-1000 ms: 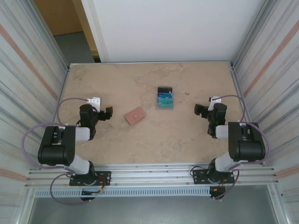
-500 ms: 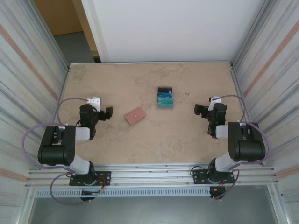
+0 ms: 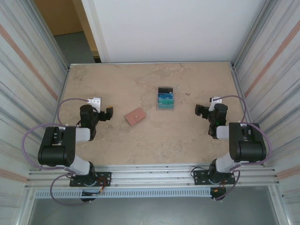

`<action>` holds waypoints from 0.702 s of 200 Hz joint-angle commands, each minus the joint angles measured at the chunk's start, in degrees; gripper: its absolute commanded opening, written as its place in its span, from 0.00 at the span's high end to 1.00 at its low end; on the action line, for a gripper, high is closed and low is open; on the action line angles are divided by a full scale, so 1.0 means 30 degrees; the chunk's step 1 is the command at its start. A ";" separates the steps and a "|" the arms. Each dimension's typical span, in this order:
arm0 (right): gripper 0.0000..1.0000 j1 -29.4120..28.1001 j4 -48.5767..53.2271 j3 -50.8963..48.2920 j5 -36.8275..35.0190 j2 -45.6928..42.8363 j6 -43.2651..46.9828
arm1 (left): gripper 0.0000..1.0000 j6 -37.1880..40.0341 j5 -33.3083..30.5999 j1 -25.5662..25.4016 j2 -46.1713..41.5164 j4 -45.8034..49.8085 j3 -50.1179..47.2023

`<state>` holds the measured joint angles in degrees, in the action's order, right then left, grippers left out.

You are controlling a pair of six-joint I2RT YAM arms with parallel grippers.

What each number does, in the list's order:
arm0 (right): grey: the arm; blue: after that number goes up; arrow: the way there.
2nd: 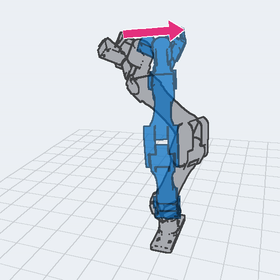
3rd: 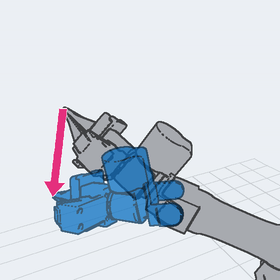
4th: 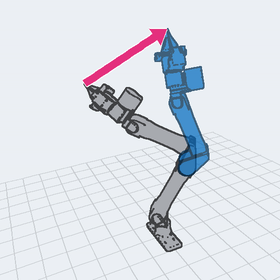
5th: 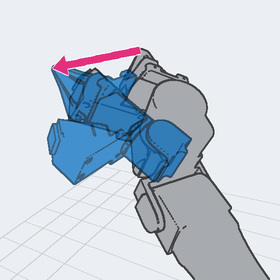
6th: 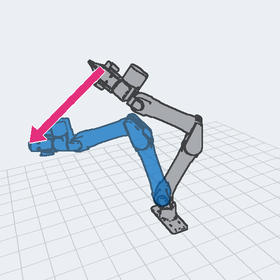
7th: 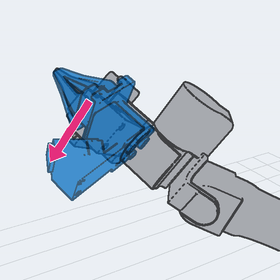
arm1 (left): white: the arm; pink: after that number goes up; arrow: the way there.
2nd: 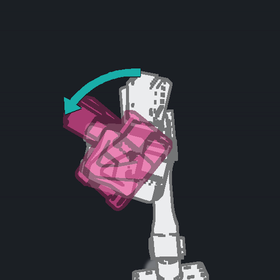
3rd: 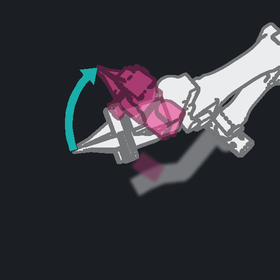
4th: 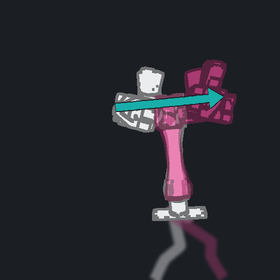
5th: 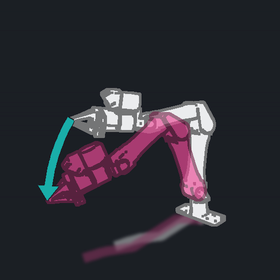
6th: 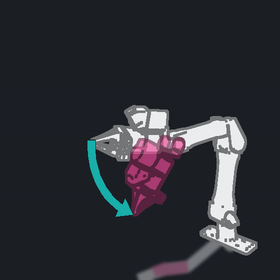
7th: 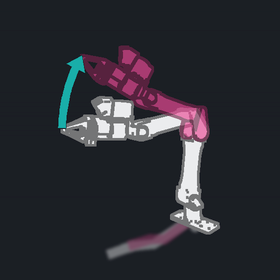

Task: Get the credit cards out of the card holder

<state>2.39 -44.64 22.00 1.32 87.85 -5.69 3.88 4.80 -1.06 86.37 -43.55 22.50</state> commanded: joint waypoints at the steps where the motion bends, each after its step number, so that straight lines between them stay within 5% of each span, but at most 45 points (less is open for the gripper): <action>1: 0.01 0.0154 -0.0470 0.0431 -0.0119 0.0158 0.0199 | 0.01 0.0257 -0.0193 0.0177 0.0039 -0.0598 0.0352; 69: 0.01 0.0485 0.0967 0.0929 -0.0306 -0.0534 -0.0259 | 0.01 0.0518 0.0545 0.0178 -0.2345 0.3129 0.1437; 104: 0.01 0.0506 0.3346 0.1548 -0.1308 -0.2228 -0.0685 | 0.01 0.0341 0.1504 0.0036 -0.3209 0.7741 0.3840; 140: 0.01 0.0521 0.6416 0.2171 -0.1977 -0.4773 -0.1657 | 0.02 0.1011 0.1972 -0.1774 -0.3210 1.1723 0.6266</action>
<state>3.77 -32.97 25.98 -1.89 78.87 -7.27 4.60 8.51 -2.72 77.67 -19.88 36.58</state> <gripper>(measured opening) 0.993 0.986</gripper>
